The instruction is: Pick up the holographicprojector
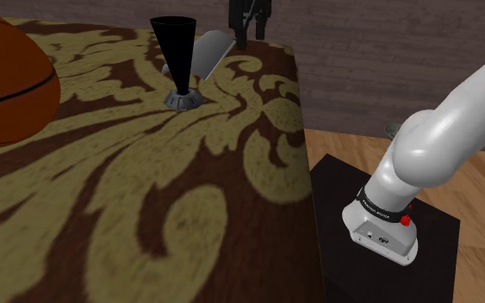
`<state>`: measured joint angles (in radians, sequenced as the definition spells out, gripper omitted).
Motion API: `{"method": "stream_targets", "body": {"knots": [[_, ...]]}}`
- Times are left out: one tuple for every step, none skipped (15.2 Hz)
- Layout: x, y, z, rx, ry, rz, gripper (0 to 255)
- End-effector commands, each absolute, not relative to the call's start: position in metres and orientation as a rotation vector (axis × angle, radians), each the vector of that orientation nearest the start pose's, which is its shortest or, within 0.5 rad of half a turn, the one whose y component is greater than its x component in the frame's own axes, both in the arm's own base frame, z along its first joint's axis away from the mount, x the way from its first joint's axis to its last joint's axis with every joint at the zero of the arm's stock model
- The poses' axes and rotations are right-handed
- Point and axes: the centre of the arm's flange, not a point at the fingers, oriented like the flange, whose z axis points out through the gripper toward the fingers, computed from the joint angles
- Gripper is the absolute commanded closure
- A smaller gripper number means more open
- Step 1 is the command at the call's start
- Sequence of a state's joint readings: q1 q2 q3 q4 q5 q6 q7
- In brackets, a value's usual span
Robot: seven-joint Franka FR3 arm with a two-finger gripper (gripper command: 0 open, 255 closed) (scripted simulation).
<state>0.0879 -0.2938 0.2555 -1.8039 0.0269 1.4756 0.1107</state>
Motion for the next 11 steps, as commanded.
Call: {"method": "stream_targets", "body": {"knots": [[0.432,0.193,0.661,-3.162,-0.383,0.042,0],[0.437,0.202,0.666,-3.156,-0.396,0.037,0],[0.443,0.212,0.672,-3.149,-0.410,0.033,0],[0.449,0.222,0.677,-3.143,-0.424,0.028,0],[0.454,0.231,0.682,-3.136,-0.437,0.024,0],[0.460,0.241,0.688,-3.130,-0.451,0.019,0],[0.465,0.251,0.693,-3.123,-0.464,0.015,0],[0.470,0.261,0.699,-3.116,-0.477,0.010,0],[0.475,0.271,0.705,-3.109,-0.491,0.006,0],[0.480,0.280,0.711,-3.102,-0.504,0.001,0],[0.484,0.287,0.714,-3.098,-0.512,-0.002,0]]}}
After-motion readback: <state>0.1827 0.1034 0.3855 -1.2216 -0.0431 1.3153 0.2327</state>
